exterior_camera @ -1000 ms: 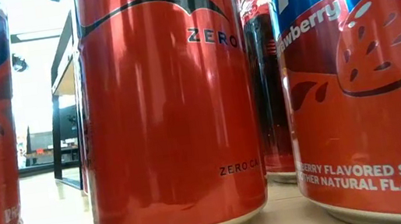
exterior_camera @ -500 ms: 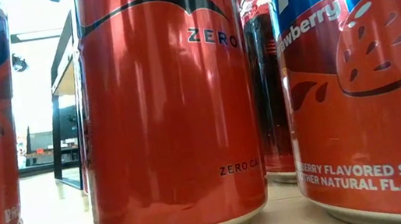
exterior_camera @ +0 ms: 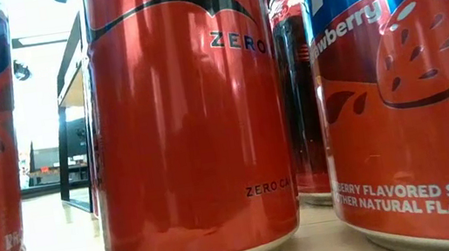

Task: Place canned beverage on shelf
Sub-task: Put the top red and black soda can on the shelf

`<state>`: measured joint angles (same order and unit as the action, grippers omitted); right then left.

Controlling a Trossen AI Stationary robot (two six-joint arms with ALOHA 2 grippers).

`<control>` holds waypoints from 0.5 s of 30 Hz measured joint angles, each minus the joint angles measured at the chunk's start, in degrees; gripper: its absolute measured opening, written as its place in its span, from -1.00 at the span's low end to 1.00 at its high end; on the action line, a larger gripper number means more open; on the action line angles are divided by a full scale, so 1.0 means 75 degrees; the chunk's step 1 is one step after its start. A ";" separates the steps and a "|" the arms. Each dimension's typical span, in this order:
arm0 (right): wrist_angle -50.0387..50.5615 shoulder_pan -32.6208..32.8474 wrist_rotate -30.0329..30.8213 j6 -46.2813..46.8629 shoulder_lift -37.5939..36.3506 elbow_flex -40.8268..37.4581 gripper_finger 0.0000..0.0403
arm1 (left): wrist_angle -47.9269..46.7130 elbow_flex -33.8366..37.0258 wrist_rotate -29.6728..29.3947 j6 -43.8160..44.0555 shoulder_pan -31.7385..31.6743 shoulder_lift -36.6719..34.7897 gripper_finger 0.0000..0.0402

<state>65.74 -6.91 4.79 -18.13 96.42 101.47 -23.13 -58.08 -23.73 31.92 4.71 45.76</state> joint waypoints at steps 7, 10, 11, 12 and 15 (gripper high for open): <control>-0.0088 -0.0107 -0.0028 -0.0153 0.0000 -0.0087 0.76 | 0.0002 0.0000 0.0000 0.0006 0.0000 0.0000 -0.03; -0.0156 -0.0097 -0.0036 -0.0184 0.0000 -0.0102 0.79 | 0.0002 0.0000 0.0000 0.0006 0.0001 0.0000 -0.03; -0.0192 -0.0097 -0.0037 -0.0178 0.0000 -0.0096 0.80 | 0.0004 0.0000 0.0000 0.0006 0.0000 0.0000 -0.03; -0.0184 -0.0097 -0.0042 -0.0149 0.0000 -0.0049 0.81 | 0.0004 0.0000 0.0000 0.0003 0.0000 0.0000 -0.03; -0.0191 -0.0081 -0.0008 -0.0029 0.0000 0.0185 0.85 | 0.0004 0.0000 0.0000 0.0001 0.0000 0.0000 -0.03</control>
<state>64.30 -7.52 4.72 -18.35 96.42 102.86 -23.09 -58.08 -23.73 31.93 4.71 45.76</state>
